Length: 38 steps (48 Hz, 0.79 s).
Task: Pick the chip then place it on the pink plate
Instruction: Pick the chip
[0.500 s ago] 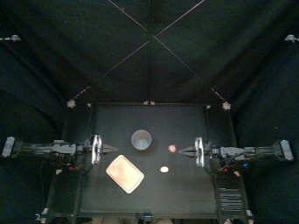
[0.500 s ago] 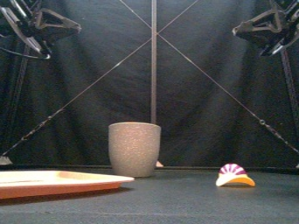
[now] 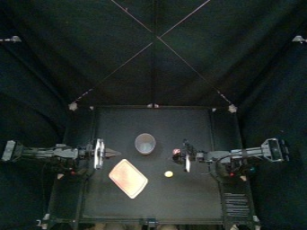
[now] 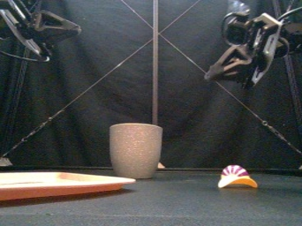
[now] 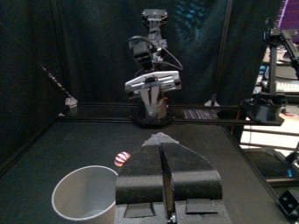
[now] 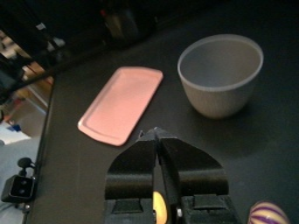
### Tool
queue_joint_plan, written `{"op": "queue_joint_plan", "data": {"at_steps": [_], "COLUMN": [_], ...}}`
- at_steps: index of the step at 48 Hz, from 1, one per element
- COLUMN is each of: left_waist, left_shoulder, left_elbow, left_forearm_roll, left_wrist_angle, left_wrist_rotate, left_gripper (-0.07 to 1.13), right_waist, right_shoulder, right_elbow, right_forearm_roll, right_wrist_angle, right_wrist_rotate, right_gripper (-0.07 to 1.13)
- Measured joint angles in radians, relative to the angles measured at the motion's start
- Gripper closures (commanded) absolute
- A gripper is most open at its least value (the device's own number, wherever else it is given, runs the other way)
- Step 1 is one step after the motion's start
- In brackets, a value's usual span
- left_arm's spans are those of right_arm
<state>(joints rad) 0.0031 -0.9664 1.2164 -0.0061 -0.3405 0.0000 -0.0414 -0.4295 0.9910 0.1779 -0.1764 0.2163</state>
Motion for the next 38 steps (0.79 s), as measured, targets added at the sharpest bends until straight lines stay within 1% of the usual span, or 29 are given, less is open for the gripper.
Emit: {"op": "queue_joint_plan", "data": {"at_steps": [5, 10, 16, 19, 21, 28, 38], "left_waist": [0.003, 0.009, 0.014, 0.015, 0.017, 0.018, 0.031], "left_shoulder": [0.000, 0.000, 0.000, 0.000, 0.000, 0.000, 0.000], "left_elbow": [0.009, 0.020, 0.034, 0.041, 0.046, 0.060, 0.061], "left_forearm_roll": [0.000, 0.000, -0.002, 0.000, 0.000, -0.002, -0.002], "left_wrist_angle": [-0.015, -0.017, -0.017, -0.017, -0.017, -0.020, -0.021], "left_wrist_rotate": [0.002, 0.002, 0.002, 0.002, 0.002, 0.002, 0.000], "left_gripper": [1.08, 1.08, 1.08, 1.08, 1.08, 1.08, 1.08], "right_waist": [-0.029, -0.046, -0.054, -0.058, -0.058, -0.060, -0.054], "right_shoulder": [0.101, 0.175, 0.238, 0.270, 0.295, 0.364, 0.453], "right_elbow": [-0.063, -0.126, -0.192, -0.216, -0.232, -0.273, -0.350], "right_forearm_roll": [0.014, 0.044, 0.100, 0.127, 0.149, 0.198, 0.204], "right_wrist_angle": [0.153, 0.308, 0.465, 0.532, 0.575, 0.687, 0.796], "right_wrist_rotate": [0.035, 0.063, 0.063, 0.060, 0.060, 0.058, 0.055], "right_gripper": [0.67, 0.44, 0.16, 0.07, 0.04, 0.05, 0.05]}}
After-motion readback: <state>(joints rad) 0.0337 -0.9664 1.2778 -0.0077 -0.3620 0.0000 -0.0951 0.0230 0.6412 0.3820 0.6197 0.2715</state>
